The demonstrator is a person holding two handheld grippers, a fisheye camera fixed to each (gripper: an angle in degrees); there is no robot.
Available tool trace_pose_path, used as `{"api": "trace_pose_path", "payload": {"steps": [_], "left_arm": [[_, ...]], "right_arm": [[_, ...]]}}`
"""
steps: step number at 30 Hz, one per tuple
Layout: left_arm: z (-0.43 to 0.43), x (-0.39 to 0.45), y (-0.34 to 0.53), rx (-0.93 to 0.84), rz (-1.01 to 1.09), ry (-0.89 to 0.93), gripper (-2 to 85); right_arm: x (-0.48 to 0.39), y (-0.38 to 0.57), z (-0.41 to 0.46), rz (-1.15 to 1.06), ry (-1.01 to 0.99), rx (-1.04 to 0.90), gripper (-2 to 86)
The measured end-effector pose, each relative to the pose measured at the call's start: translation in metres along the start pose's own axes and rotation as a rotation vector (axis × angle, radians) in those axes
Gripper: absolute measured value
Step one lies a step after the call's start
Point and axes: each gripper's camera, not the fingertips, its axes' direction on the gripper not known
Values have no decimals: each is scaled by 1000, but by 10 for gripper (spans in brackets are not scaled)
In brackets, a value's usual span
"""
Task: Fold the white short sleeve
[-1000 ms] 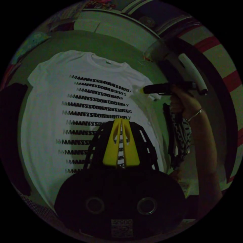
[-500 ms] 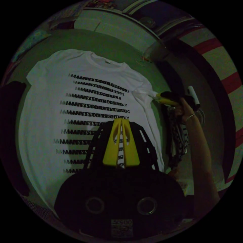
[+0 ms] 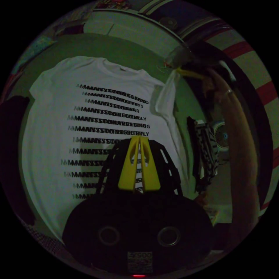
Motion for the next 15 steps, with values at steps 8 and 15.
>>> {"api": "trace_pose_path", "payload": {"steps": [8, 15], "left_arm": [[-18, -13, 8, 2, -22, 39, -6], [-37, -21, 18, 2, -15, 58, -5]], "right_arm": [[-32, 24, 33, -154, 47, 29, 87], [2, 72, 80, -109, 220, -82, 73]]}}
